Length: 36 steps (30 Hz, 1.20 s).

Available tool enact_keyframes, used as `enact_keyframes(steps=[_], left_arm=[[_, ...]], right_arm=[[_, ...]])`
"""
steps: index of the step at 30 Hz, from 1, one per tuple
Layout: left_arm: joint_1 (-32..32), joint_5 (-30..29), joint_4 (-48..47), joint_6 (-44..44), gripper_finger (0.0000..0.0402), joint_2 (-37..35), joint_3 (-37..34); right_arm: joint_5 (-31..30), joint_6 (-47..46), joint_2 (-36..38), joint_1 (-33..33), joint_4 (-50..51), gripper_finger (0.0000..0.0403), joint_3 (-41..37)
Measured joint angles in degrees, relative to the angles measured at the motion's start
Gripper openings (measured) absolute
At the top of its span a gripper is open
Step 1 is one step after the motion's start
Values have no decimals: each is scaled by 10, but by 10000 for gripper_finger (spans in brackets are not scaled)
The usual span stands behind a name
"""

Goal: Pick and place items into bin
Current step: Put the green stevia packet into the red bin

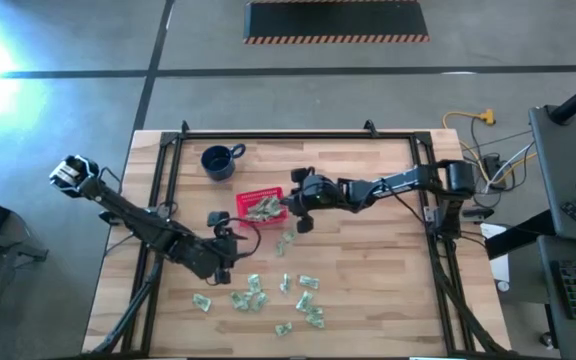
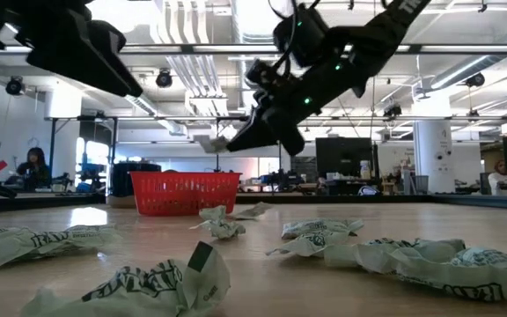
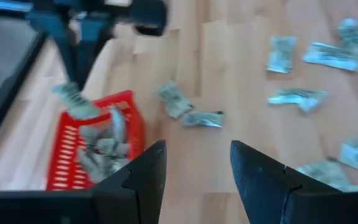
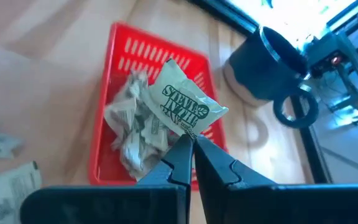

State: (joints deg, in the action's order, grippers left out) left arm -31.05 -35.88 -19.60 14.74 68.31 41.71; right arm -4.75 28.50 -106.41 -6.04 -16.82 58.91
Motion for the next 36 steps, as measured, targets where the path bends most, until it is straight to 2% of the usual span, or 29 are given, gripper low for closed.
enact_keyframes(steps=[6,11,16,20,26,32,36], left_arm=[[-19,16,6,17,162,3,-1],[-28,42,10,45,162,3,-2],[-37,118,-4,93,162,3,-5],[-55,189,-49,189,162,3,-6],[-107,252,-69,335,162,13,-4],[-161,271,-68,454,162,46,-4],[-177,293,-69,484,162,84,7]], right_arm=[[1,-14,-17,-5,3,18,17],[4,-29,-17,-6,6,67,17],[3,-40,-16,-6,22,125,17],[29,-20,-9,-4,52,150,17],[120,-10,1,-2,90,155,16],[177,-8,2,-2,109,143,16],[209,-10,2,-2,108,137,14]])
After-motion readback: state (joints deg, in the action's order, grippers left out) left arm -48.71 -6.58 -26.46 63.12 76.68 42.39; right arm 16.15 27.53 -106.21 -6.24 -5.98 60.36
